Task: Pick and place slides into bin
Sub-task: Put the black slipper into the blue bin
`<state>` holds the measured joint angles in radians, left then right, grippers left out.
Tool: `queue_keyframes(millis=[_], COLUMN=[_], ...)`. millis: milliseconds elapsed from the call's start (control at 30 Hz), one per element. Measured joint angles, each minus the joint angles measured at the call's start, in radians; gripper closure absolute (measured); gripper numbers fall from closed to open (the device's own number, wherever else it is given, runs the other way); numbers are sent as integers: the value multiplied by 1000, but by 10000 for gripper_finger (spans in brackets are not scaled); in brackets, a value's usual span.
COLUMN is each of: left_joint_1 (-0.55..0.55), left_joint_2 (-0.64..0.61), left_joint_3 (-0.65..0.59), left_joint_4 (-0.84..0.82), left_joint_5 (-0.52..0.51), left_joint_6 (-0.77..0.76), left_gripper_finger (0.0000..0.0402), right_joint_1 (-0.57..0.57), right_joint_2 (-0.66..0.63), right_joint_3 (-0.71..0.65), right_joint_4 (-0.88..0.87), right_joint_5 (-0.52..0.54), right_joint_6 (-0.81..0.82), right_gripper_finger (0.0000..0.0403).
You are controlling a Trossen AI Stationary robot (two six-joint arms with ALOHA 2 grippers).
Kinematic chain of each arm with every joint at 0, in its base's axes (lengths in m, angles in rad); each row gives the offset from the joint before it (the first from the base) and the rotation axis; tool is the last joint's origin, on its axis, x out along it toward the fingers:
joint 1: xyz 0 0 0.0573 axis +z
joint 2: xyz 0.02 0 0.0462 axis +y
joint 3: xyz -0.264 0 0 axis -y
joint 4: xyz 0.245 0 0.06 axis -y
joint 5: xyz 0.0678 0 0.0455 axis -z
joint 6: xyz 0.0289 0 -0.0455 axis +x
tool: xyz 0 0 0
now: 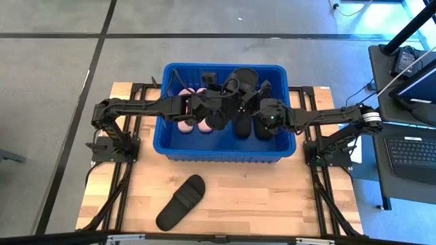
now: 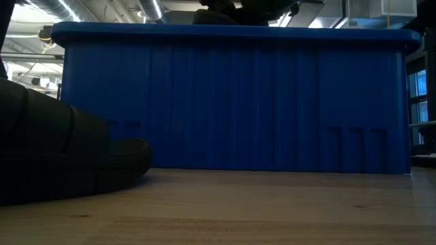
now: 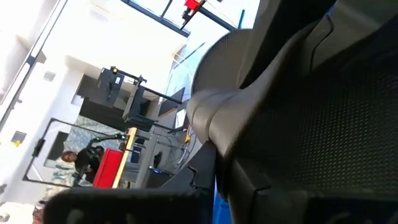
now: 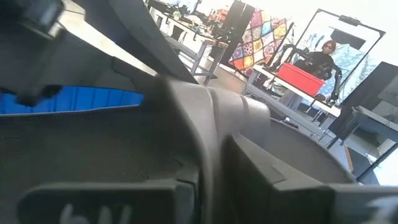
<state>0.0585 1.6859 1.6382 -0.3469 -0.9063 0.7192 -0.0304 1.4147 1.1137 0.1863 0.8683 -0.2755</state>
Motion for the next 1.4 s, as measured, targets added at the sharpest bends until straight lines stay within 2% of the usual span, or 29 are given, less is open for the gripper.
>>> queue_keyframes(millis=[267,667,767,967,1133,1233,1400], left_joint_1=[0,-9,-10,-15,-35,-47,-35], left_joint_2=[0,0,0,0,-7,-34,-123], left_joint_3=[0,0,-1,-1,-2,-3,-3], left_joint_4=[8,0,-3,-9,-50,-101,-231], left_joint_5=[-4,-8,-15,-52,-70,18,283], left_joint_6=[-39,-60,-70,-90,-141,-203,-396], left_gripper_finger=[344,325,290,191,158,157,158], right_joint_1=[-1,-1,-1,-1,-11,-23,-53], right_joint_2=[0,0,0,0,0,0,-1], right_joint_3=[0,0,0,0,0,0,0], right_joint_4=[-1,-13,-19,-22,-31,-46,-60], right_joint_5=[2,2,3,6,-2,-2,4], right_joint_6=[-53,-59,-59,-73,-96,-110,-124], right_gripper_finger=[385,385,385,385,385,385,385])
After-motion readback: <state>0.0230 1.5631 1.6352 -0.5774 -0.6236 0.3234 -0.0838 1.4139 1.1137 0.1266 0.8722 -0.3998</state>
